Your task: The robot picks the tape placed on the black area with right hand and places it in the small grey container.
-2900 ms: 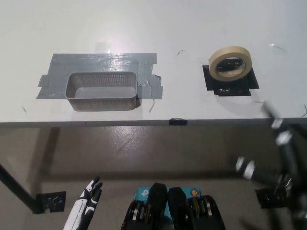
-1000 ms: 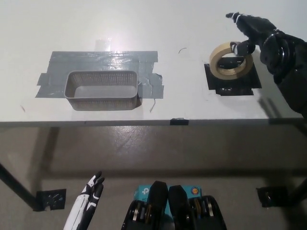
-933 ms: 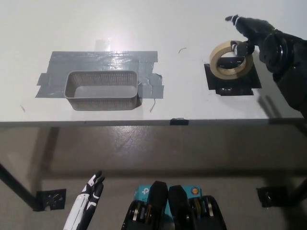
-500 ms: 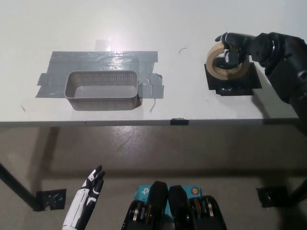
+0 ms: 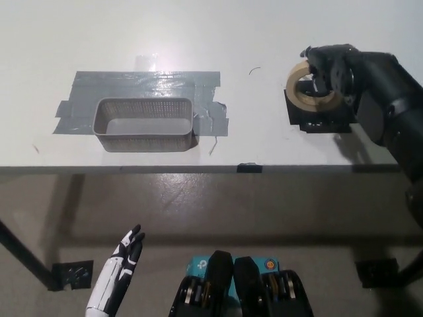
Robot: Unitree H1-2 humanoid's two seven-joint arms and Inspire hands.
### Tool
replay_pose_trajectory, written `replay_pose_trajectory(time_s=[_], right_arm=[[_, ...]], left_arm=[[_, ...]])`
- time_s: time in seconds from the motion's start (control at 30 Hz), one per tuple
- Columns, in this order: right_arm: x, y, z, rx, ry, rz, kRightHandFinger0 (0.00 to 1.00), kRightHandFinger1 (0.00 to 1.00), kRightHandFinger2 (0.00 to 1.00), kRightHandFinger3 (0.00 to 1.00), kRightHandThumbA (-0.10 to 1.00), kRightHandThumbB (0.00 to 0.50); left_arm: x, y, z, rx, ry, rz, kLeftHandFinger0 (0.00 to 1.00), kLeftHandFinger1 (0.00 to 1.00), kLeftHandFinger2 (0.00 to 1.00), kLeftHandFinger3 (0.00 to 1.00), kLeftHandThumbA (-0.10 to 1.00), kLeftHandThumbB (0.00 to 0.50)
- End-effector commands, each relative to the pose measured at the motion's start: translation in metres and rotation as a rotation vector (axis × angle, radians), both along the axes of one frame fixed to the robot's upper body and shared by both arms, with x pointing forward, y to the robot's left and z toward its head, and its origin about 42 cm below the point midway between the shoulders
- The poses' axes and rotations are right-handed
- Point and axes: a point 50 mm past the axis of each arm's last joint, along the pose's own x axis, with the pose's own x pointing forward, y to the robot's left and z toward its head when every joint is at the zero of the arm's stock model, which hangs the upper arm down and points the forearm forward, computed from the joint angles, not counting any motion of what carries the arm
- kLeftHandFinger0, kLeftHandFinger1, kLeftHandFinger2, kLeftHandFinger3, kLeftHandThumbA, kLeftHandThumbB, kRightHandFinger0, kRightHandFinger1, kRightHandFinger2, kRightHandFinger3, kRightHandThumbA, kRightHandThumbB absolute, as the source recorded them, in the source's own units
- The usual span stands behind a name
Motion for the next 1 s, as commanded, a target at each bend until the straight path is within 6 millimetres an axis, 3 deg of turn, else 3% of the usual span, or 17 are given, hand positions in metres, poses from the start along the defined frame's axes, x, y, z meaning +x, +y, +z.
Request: replay_pose_trajectory(time_s=[0.0, 0.1, 0.23, 0.27, 0.3, 0.33, 0.37, 0.4, 0.63, 0.8, 0.97], right_arm=[[-0.005, -0.030, -0.024, -0.047, -0.039, -0.020, 0.21, 0.38, 0.54, 0.82, -0.10, 0.162], [-0.004, -0.033, -0.021, -0.001, -0.073, -0.020, 0.14, 0.35, 0.50, 0.65, -0.10, 0.175], [-0.004, -0.032, -0.020, 0.036, -0.107, 0.011, 0.10, 0.35, 0.52, 0.60, -0.10, 0.172], [-0.004, -0.031, -0.019, 0.050, -0.102, 0.010, 0.23, 0.47, 0.60, 0.67, -0.10, 0.203], [-0.003, -0.031, -0.017, 0.078, -0.072, -0.008, 0.56, 0.78, 0.88, 0.94, 0.05, 0.315], [-0.002, -0.030, -0.015, 0.106, -0.025, -0.040, 0.72, 0.95, 1.00, 1.00, 0.27, 0.437], [-0.002, -0.030, -0.015, 0.120, -0.005, -0.053, 0.85, 1.00, 1.00, 1.00, 0.38, 0.489], [-0.002, -0.030, -0.015, 0.135, 0.026, -0.059, 1.00, 1.00, 1.00, 1.00, 0.56, 0.500], [0.001, -0.029, 0.006, 0.275, 0.067, -0.061, 1.00, 1.00, 1.00, 1.00, 0.68, 0.500], [0.003, -0.028, 0.014, 0.329, 0.059, -0.049, 1.00, 1.00, 1.00, 1.00, 0.71, 0.500], [0.004, -0.033, 0.029, 0.428, 0.100, -0.054, 1.00, 1.00, 1.00, 1.00, 0.72, 0.500]], left_arm=[[0.006, 0.001, 0.012, -0.009, -0.045, -0.024, 1.00, 1.00, 1.00, 1.00, 1.00, 0.061], [0.007, 0.002, 0.013, -0.014, -0.045, -0.026, 1.00, 1.00, 1.00, 1.00, 1.00, 0.054], [0.007, 0.002, 0.011, -0.026, -0.047, -0.027, 1.00, 1.00, 1.00, 1.00, 1.00, 0.065], [0.006, 0.002, 0.011, -0.027, -0.046, -0.027, 1.00, 1.00, 1.00, 1.00, 1.00, 0.065], [0.007, 0.001, 0.011, -0.027, -0.046, -0.028, 1.00, 1.00, 1.00, 1.00, 1.00, 0.066], [0.006, 0.001, 0.011, -0.031, -0.045, -0.027, 1.00, 1.00, 1.00, 1.00, 1.00, 0.063], [0.006, 0.000, 0.012, -0.031, -0.042, -0.028, 1.00, 1.00, 1.00, 1.00, 1.00, 0.063], [0.006, 0.000, 0.013, -0.030, -0.041, -0.028, 1.00, 1.00, 1.00, 1.00, 1.00, 0.066], [0.008, 0.001, 0.015, -0.029, -0.045, -0.035, 1.00, 1.00, 1.00, 1.00, 0.99, 0.055], [0.008, 0.001, 0.012, -0.042, -0.042, -0.036, 1.00, 1.00, 1.00, 1.00, 0.98, 0.059], [0.008, 0.000, 0.014, -0.040, -0.041, -0.040, 1.00, 1.00, 1.00, 1.00, 0.98, 0.030]])
